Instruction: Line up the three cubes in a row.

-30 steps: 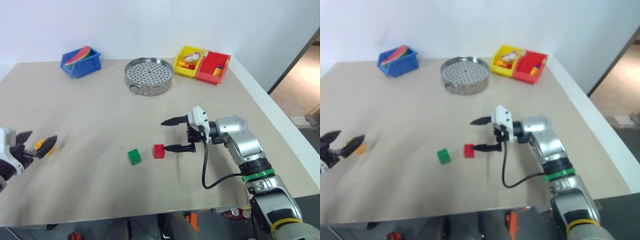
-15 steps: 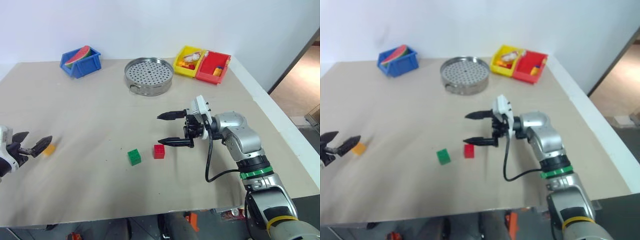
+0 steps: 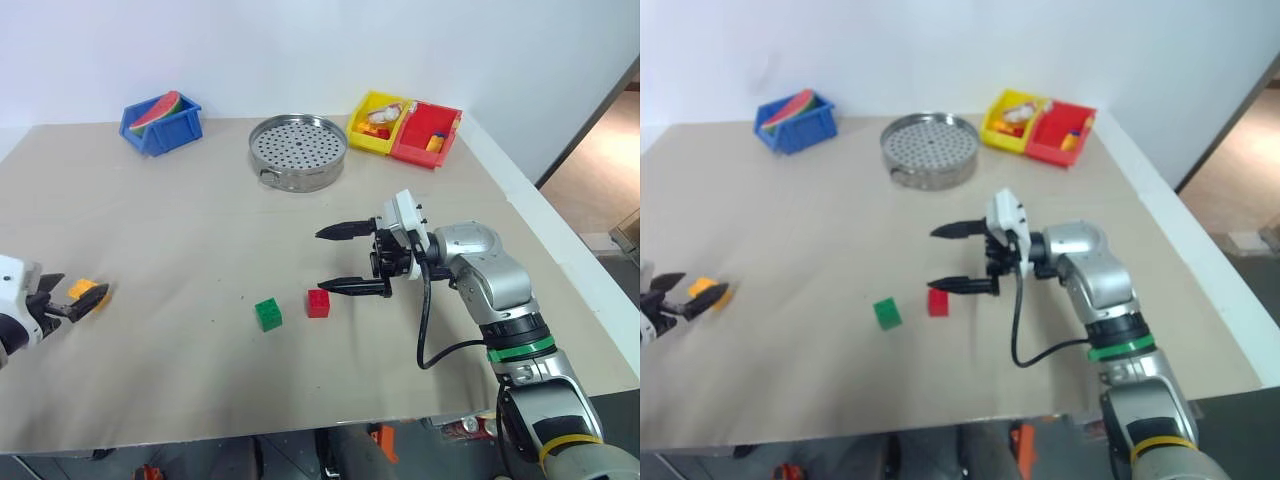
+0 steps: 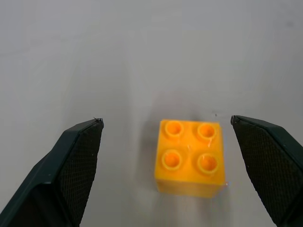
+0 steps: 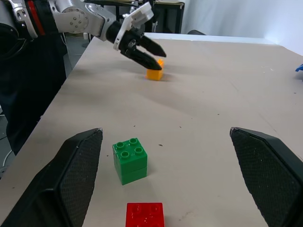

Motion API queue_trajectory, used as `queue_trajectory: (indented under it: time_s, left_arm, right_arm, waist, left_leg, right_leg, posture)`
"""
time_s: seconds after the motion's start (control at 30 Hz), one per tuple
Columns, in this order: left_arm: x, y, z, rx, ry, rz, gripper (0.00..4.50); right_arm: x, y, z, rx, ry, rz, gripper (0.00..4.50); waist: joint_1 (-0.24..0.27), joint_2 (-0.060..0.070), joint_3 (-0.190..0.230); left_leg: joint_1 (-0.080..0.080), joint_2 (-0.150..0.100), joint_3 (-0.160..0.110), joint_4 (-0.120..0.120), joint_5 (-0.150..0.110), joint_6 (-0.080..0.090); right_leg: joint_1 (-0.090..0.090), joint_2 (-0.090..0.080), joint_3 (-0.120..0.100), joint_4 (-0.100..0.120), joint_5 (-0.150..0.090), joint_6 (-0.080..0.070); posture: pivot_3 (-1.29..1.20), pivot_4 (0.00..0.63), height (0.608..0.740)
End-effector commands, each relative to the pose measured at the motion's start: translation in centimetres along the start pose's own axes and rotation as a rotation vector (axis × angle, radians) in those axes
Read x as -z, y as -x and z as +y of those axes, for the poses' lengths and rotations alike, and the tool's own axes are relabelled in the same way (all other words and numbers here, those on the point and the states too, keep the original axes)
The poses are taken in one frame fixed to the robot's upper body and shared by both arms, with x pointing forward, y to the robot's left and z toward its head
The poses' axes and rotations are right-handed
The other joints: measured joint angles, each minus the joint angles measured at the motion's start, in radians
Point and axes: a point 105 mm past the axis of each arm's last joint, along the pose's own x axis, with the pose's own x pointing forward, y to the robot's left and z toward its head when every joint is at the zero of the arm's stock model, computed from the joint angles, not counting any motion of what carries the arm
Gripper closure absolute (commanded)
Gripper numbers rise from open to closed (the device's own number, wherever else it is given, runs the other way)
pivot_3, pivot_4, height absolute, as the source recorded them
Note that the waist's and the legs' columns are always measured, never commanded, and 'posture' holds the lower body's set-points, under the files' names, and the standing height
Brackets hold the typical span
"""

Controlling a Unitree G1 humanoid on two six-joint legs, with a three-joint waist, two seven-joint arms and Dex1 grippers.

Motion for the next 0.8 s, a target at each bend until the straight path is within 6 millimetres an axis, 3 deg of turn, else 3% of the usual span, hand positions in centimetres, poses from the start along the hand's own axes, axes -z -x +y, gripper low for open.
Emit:
queue_trajectory:
  time_s: [0.03, 0.3, 0.4, 0.5, 0.53, 0.6, 0.7, 0.8]
  left_arm:
    - [-0.6, -0.4, -0.6, 0.029, -0.034, -0.003, 0.03]
    - [0.9, -1.1, -0.7, 0.035, -0.026, 0.063, 0.03]
    - [1.5, -1.2, -0.8, 0.041, -0.006, 0.105, 0.78]
    - [1.7, -1.3, -0.6, 0.031, -0.004, 0.120, 1.85]
    - [1.8, -1.2, -0.6, 0.030, -0.010, 0.123, 2.47]
    - [1.8, -1.2, -0.6, 0.030, -0.017, 0.125, 2.99]
    - [1.3, -1.4, -1.5, 0.070, -0.047, 0.118, 3.13]
    - [0.1, -1.7, -6.0, 0.305, -0.166, 0.088, 3.13]
  right_arm:
    - [-0.9, 0.3, 0.2, -0.001, 0.051, 0.000, 0.00]
    - [-0.7, 0.3, 0.4, 0.004, 0.054, 0.014, 0.00]
    - [-0.6, 0.3, 0.4, 0.006, 0.053, 0.019, 0.00]
    - [-0.6, 0.4, 0.4, 0.009, 0.052, 0.022, 0.00]
    - [-0.6, 0.4, 0.4, 0.010, 0.053, 0.023, 0.00]
    - [-0.5, 0.5, 0.3, 0.014, 0.053, 0.027, 0.00]
    - [-0.4, 0.5, 0.3, 0.015, 0.054, 0.031, 0.00]
    - [-0.5, 0.6, 0.1, 0.019, 0.060, 0.035, 0.00]
  waist:
    - [0.000, 0.000, 0.000]
    - [0.000, 0.000, 0.000]
    - [0.000, 0.000, 0.000]
    - [0.000, 0.000, 0.000]
    - [-0.001, 0.000, 0.000]
    - [-0.002, 0.000, 0.000]
    - [-0.002, 0.000, 0.000]
    - [-0.001, 0.000, 0.000]
  left_leg:
    - [0.000, 0.000, 0.000, 0.000, 0.000, 0.000]
    - [0.000, 0.000, 0.000, 0.000, 0.000, 0.000]
    - [0.000, 0.000, 0.000, 0.000, 0.000, 0.000]
    - [0.001, 0.000, 0.000, 0.000, 0.000, 0.000]
    - [0.002, 0.000, 0.000, 0.000, 0.000, 0.000]
    - [0.003, 0.002, 0.000, 0.000, 0.001, 0.001]
    - [0.005, 0.003, 0.000, 0.000, 0.001, 0.001]
    - [0.005, 0.003, 0.000, 0.000, 0.001, 0.001]
  right_leg:
    - [0.000, 0.000, 0.000, 0.000, 0.000, 0.000]
    - [0.000, 0.000, 0.000, 0.000, 0.000, 0.000]
    - [0.000, 0.000, 0.000, 0.000, 0.000, 0.000]
    - [0.000, 0.001, 0.000, 0.001, 0.000, 0.000]
    - [0.000, 0.001, 0.000, 0.002, 0.000, -0.001]
    - [0.000, 0.001, 0.000, 0.003, 0.001, -0.002]
    - [0.000, 0.004, 0.000, 0.004, 0.001, -0.003]
    - [0.000, 0.005, 0.000, 0.006, 0.000, -0.005]
  posture:
    - [0.00, 0.150, 0.740]
    - [0.00, 0.150, 0.740]
    - [0.00, 0.150, 0.740]
    - [0.00, 0.150, 0.740]
    - [0.00, 0.150, 0.740]
    - [0.00, 0.150, 0.740]
    - [0.00, 0.150, 0.740]
    - [0.00, 0.150, 0.740]
